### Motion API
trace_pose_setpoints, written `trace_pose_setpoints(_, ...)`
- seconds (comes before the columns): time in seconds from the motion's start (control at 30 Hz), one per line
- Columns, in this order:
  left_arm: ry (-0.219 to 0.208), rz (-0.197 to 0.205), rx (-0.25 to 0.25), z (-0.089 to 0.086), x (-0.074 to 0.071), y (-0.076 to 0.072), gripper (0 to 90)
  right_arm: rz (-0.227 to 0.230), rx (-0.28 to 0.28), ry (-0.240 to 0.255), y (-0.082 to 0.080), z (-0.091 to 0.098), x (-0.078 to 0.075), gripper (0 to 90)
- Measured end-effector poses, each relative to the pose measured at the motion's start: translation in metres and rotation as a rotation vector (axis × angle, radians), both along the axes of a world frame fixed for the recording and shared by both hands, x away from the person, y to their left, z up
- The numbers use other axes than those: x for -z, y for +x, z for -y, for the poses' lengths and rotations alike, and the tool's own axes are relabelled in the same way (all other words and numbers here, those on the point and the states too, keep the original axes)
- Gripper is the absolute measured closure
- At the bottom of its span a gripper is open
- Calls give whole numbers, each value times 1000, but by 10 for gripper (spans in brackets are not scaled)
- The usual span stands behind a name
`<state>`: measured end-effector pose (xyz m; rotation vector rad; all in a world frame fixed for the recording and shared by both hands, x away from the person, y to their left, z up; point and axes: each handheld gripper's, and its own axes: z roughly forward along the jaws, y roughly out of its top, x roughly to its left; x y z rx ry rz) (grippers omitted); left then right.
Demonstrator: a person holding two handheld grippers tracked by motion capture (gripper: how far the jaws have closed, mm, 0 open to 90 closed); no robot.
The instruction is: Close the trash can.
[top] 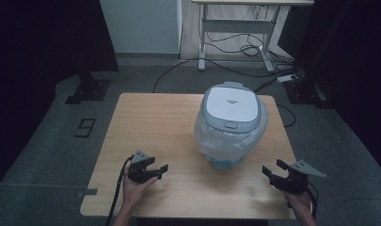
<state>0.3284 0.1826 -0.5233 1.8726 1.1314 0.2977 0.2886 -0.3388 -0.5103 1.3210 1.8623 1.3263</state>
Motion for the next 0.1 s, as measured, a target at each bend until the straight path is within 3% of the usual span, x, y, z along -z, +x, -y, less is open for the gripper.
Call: trace_pose_setpoints(0.1, 8, 1, -4, 0, 1, 1, 271, 8, 10, 1, 1, 1, -1, 244)
